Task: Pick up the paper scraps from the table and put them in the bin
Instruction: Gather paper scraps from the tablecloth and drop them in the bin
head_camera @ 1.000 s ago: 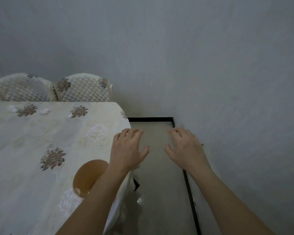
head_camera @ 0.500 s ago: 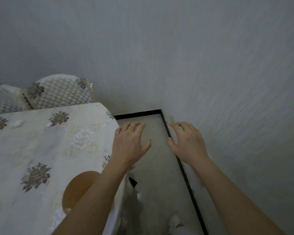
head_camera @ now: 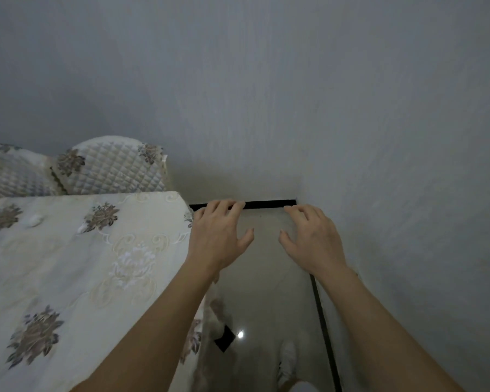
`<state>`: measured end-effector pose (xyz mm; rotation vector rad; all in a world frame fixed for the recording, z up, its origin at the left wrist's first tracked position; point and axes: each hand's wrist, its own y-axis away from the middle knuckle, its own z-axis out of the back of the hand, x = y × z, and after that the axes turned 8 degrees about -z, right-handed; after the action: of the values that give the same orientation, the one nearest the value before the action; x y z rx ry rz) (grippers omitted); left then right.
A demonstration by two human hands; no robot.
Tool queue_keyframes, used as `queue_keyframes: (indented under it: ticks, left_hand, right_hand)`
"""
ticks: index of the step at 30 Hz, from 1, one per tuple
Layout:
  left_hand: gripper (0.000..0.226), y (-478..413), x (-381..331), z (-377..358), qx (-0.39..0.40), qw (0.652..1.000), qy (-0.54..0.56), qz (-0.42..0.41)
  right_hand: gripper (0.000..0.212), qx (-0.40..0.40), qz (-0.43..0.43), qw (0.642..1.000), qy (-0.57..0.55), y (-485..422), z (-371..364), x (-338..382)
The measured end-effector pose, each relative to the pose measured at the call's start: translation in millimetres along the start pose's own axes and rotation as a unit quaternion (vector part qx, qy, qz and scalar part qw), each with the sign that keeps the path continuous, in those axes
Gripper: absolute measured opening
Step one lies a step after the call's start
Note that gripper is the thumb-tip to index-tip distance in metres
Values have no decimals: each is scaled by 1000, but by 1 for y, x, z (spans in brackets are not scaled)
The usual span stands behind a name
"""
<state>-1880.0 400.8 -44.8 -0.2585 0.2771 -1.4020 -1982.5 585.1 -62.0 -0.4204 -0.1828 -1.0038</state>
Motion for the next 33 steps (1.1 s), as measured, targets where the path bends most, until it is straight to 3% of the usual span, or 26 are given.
queue_keyframes:
  ticks: [8,19,33]
  left_hand:
    - [57,-111,9,-23,-14,997,-14,76]
    - [56,-177,59,-57,-13,987,-39,153]
    - [57,-300,226,-124,-2,969,-41,245]
  right_hand:
    - [45,12,85,996,-5,-143,-15,-31]
    - [43,62,130,989,-46,-258,-71,-31]
    - [47,97,203,973,-50,-459,-177,49]
